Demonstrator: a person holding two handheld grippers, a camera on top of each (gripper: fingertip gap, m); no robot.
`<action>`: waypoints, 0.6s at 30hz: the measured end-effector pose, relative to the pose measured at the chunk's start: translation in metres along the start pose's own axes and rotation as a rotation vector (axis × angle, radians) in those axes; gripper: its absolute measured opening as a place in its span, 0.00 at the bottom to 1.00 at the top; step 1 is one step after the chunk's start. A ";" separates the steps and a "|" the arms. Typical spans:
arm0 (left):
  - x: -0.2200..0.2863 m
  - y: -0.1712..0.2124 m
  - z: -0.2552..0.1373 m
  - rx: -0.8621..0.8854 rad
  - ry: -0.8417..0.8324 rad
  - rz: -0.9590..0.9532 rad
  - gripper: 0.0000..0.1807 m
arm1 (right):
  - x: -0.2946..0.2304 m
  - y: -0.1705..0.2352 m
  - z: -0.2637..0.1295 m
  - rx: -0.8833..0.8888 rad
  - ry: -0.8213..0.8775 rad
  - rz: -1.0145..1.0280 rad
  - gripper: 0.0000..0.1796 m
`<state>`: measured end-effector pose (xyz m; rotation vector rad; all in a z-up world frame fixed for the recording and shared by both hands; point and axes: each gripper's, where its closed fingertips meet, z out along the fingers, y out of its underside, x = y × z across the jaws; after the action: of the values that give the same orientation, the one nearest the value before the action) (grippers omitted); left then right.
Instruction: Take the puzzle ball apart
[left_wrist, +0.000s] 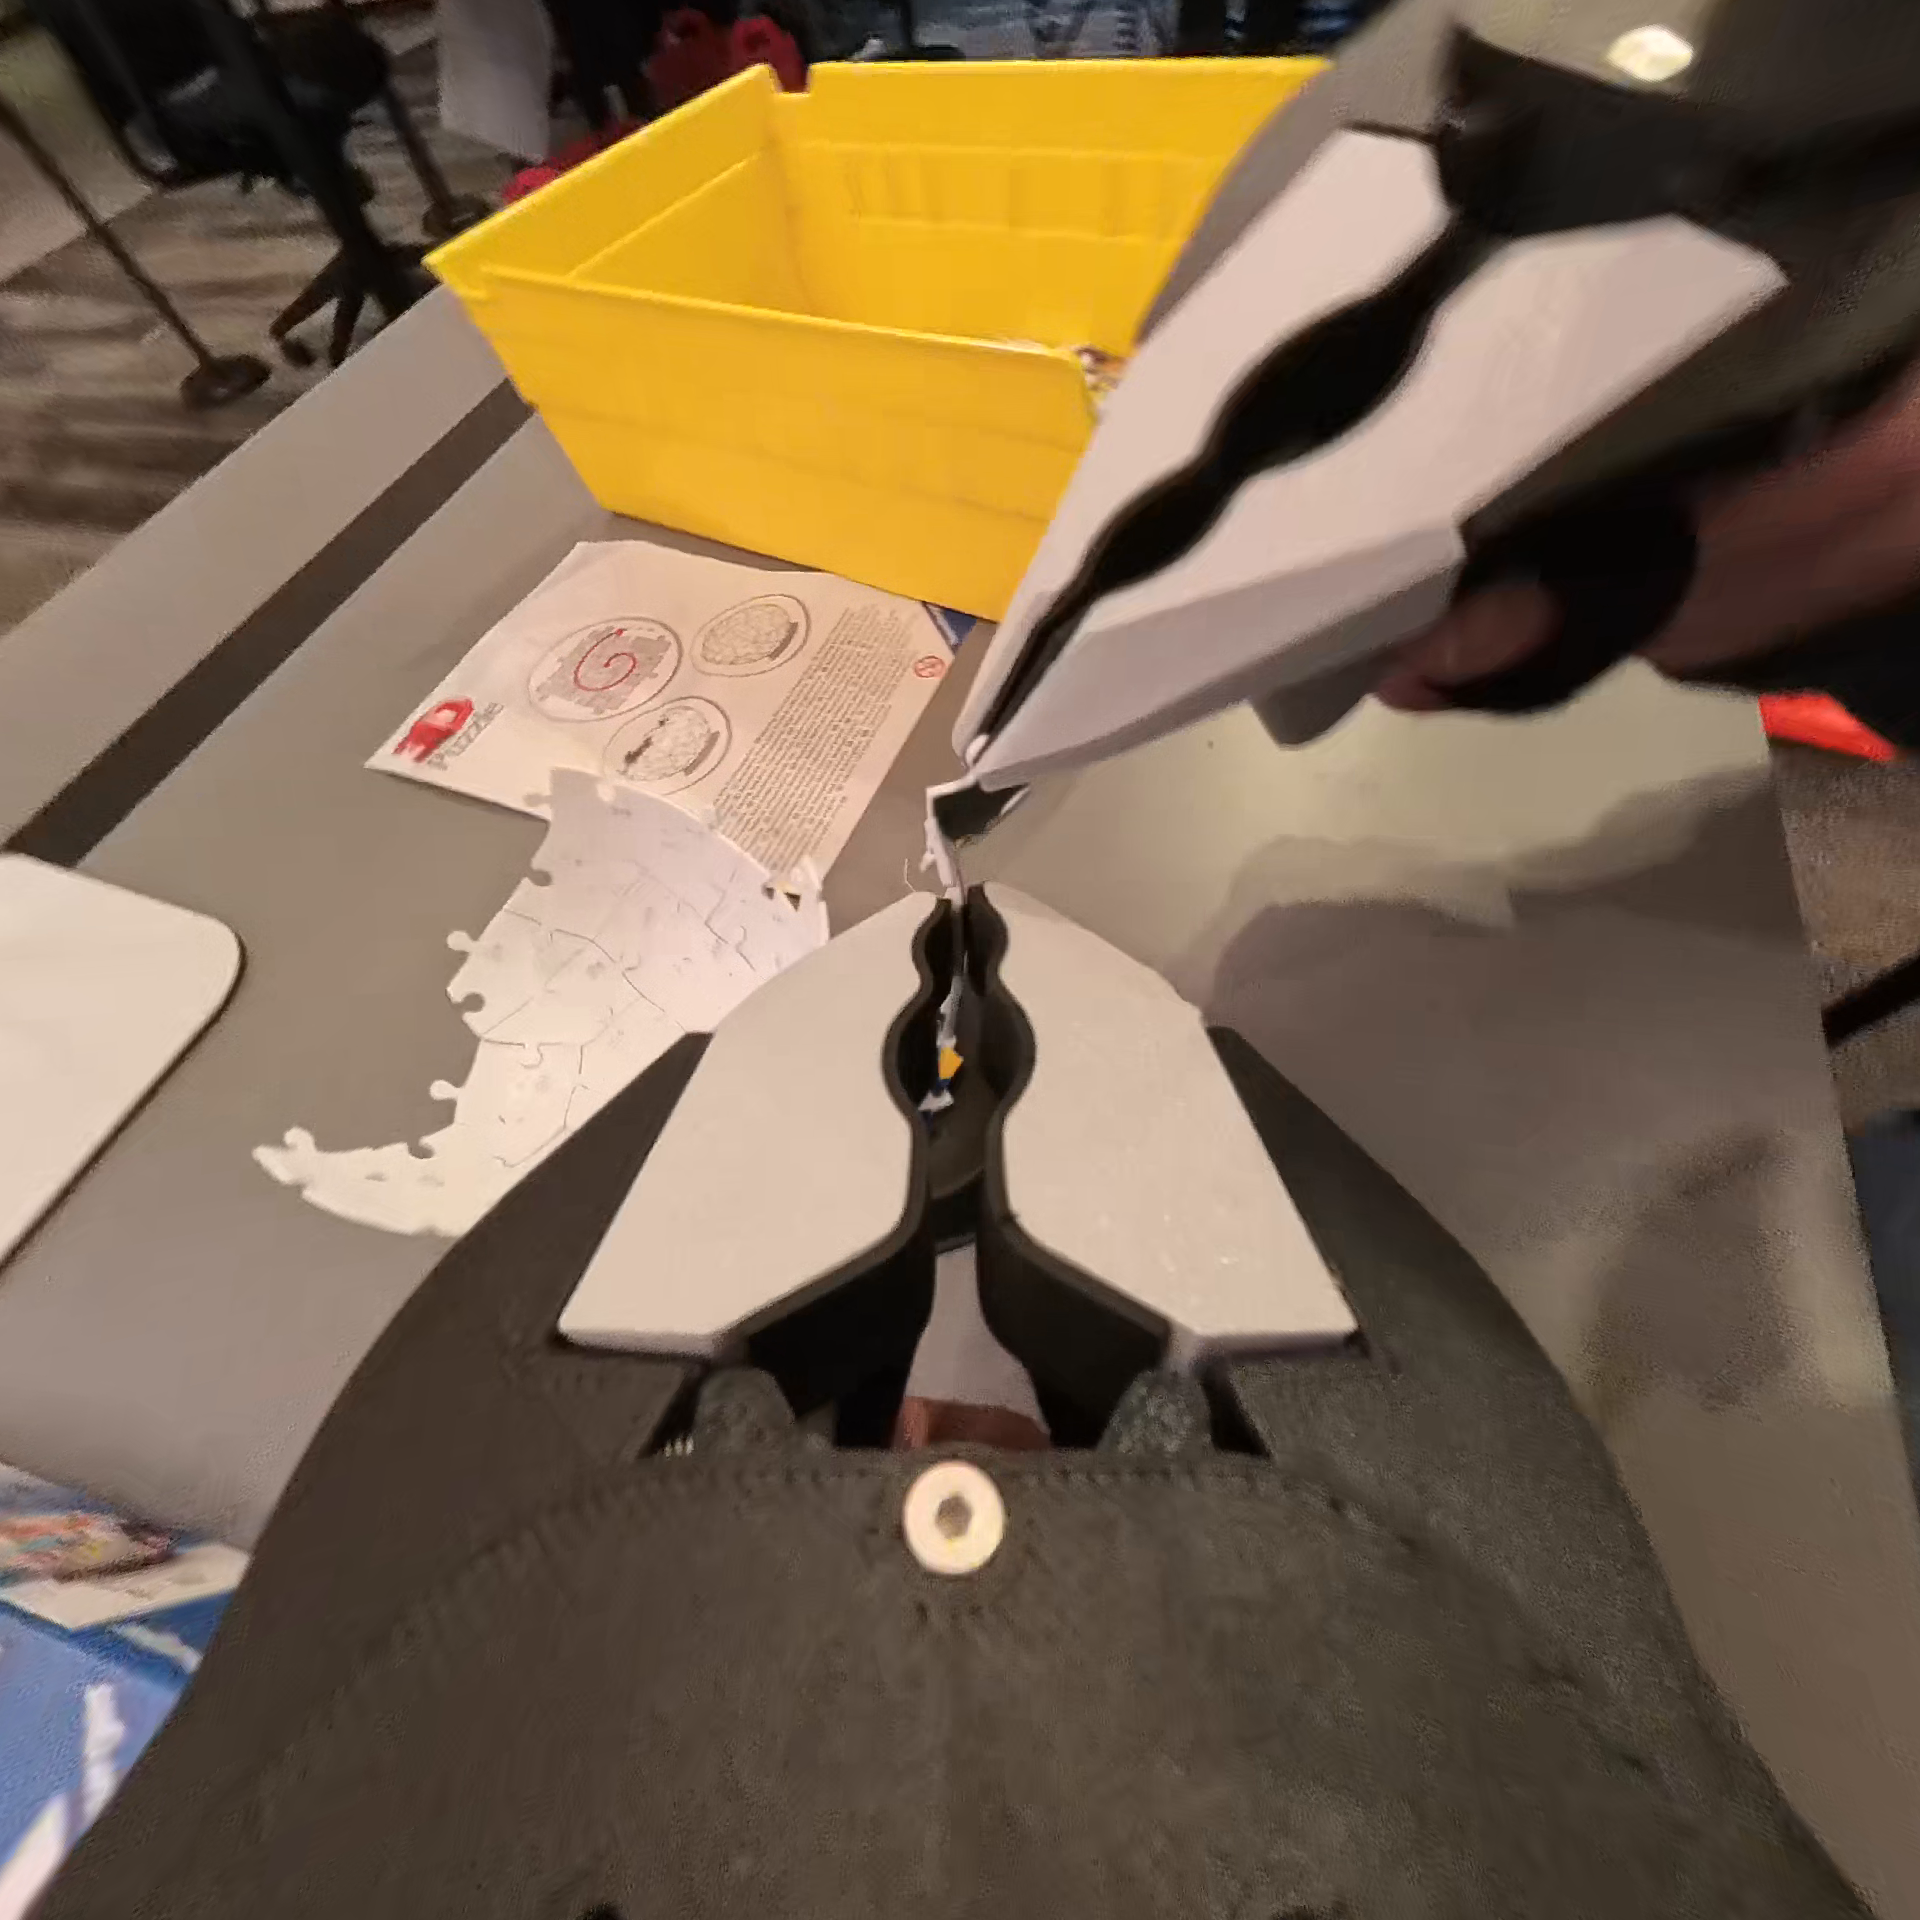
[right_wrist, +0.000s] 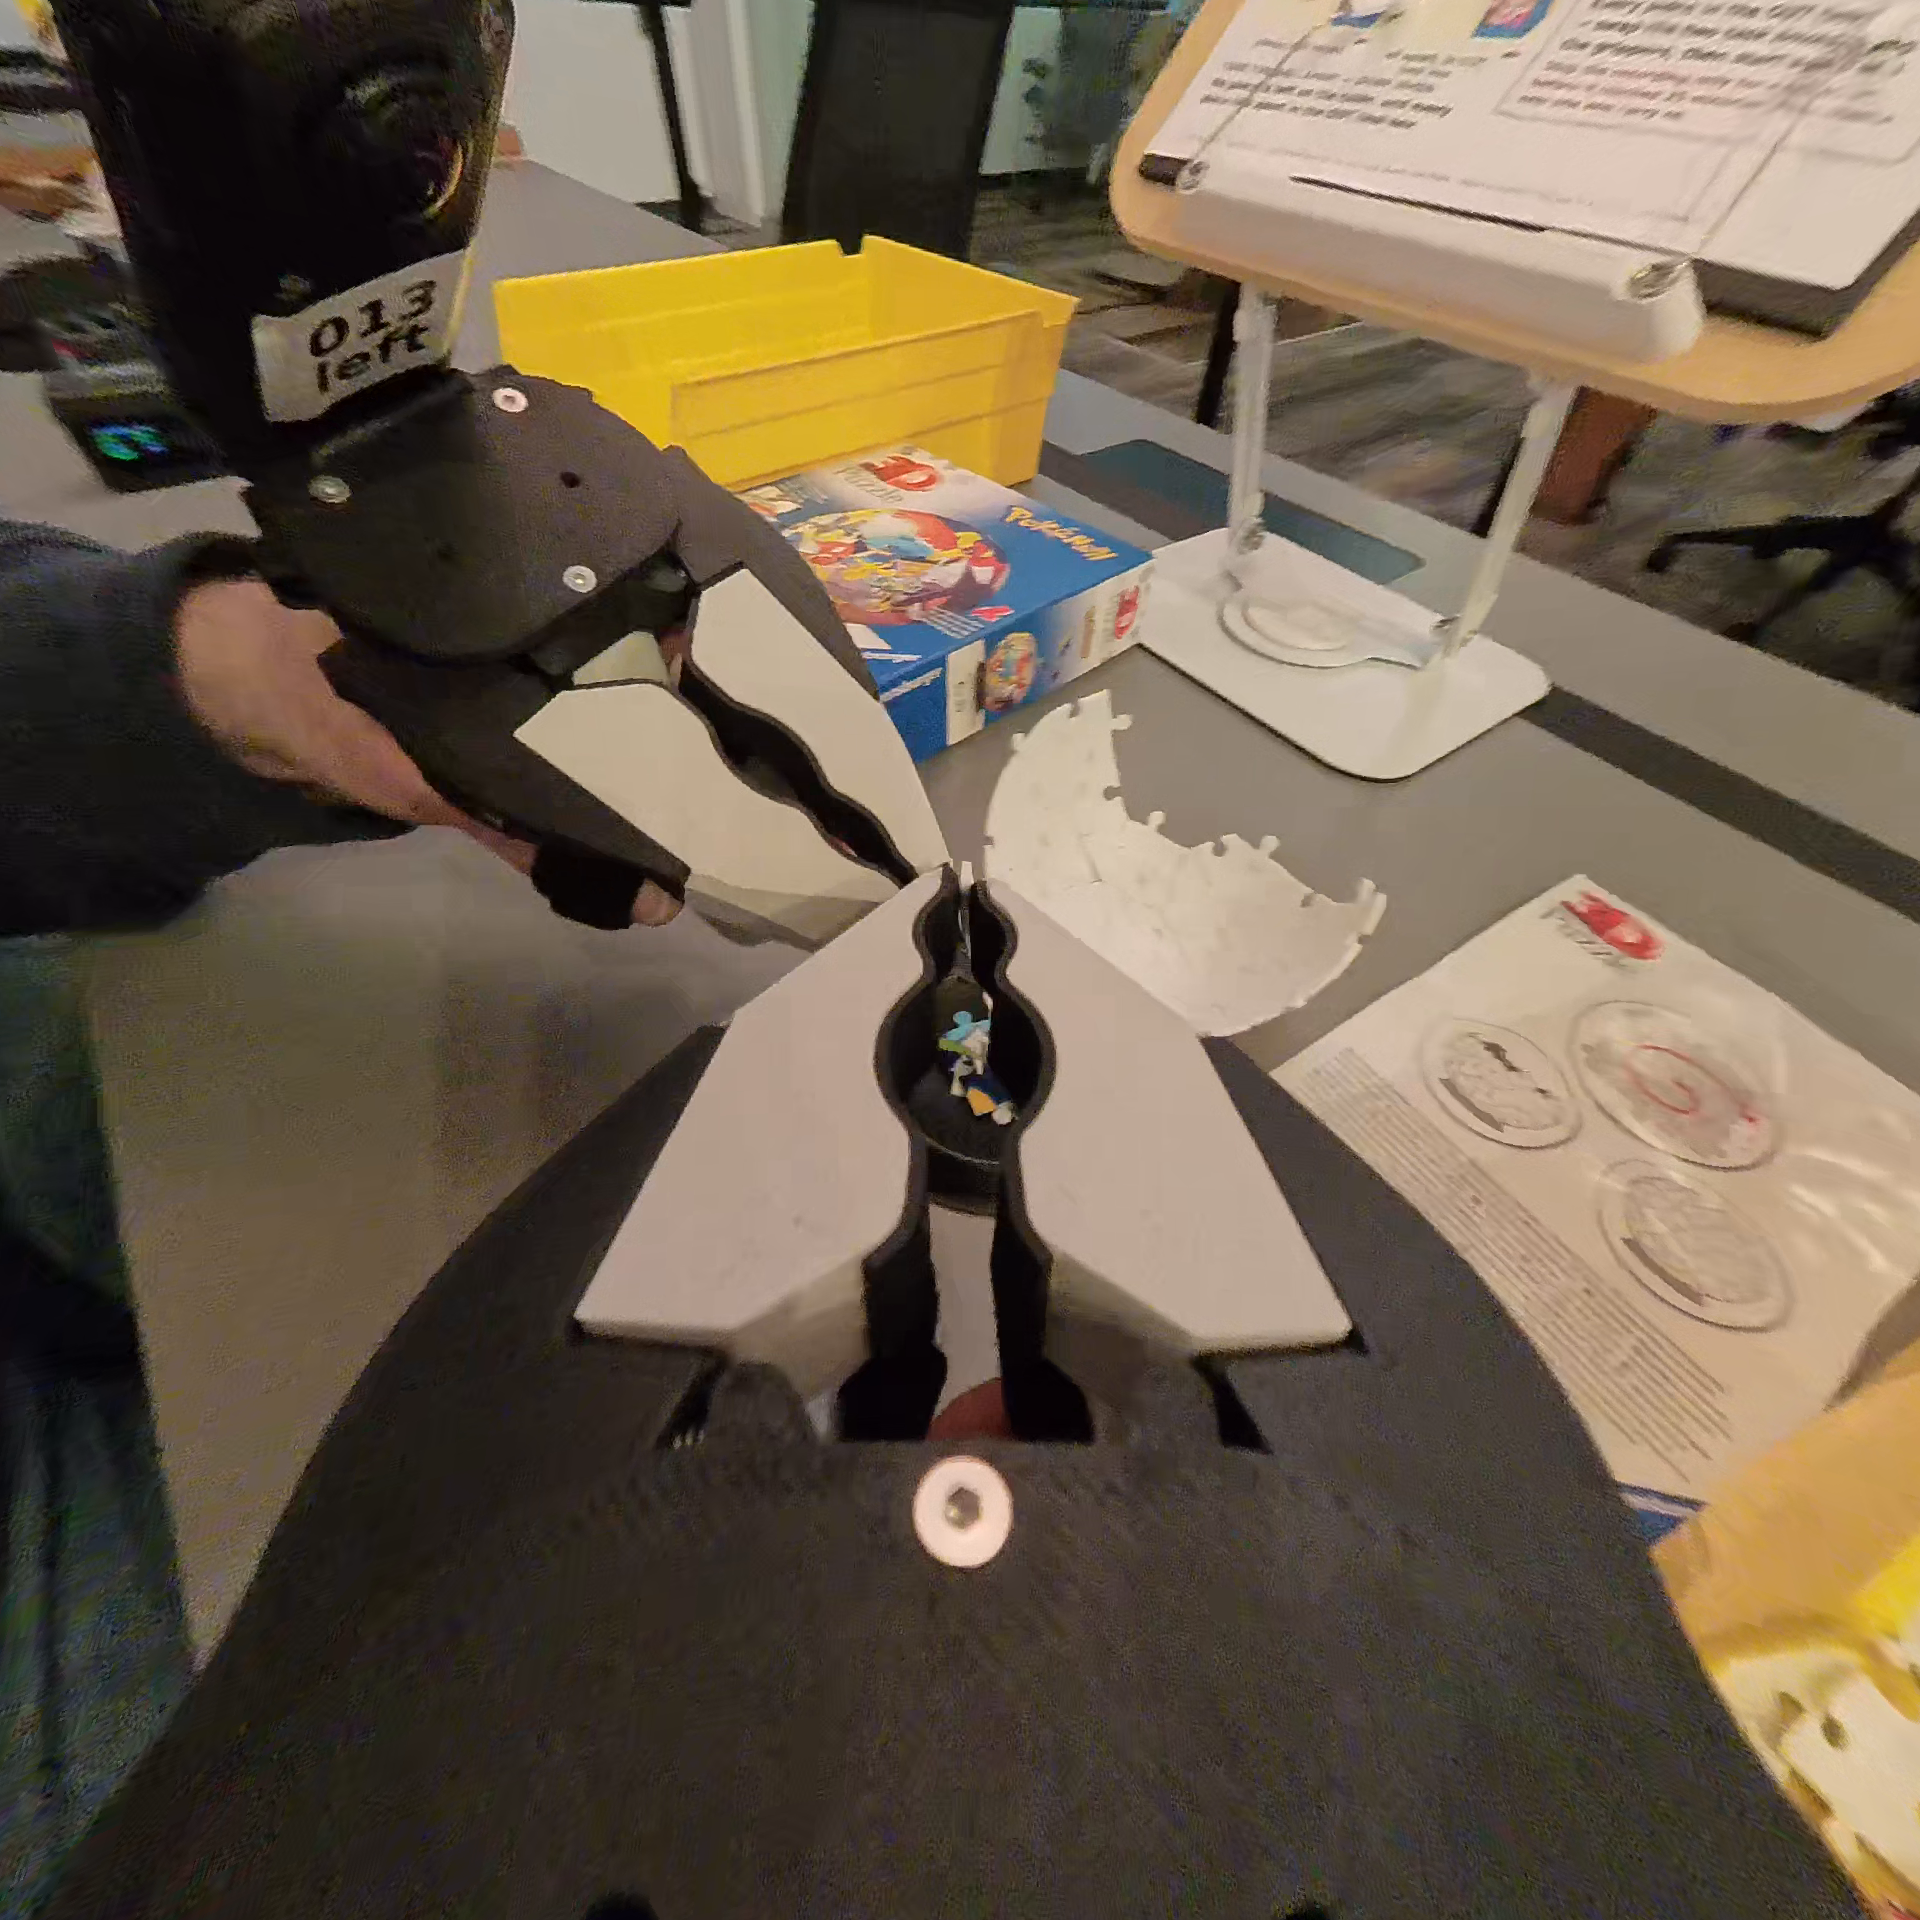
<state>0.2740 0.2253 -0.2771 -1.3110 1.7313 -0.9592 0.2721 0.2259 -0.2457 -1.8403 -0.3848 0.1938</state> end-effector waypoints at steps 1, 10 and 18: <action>-0.001 0.000 0.001 0.003 -0.021 -0.041 0.01 | 0.002 0.000 0.001 -0.004 0.068 -0.033 0.00; -0.004 -0.012 -0.018 0.088 0.048 -0.180 0.01 | -0.006 -0.005 -0.002 0.030 0.032 -0.080 0.06; 0.005 -0.015 -0.024 0.060 0.113 -0.057 0.01 | -0.016 -0.008 -0.004 -0.001 -0.087 -0.149 0.00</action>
<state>0.2579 0.2200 -0.2539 -1.2955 1.7431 -1.1292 0.2575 0.2188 -0.2375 -1.7995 -0.5807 0.1718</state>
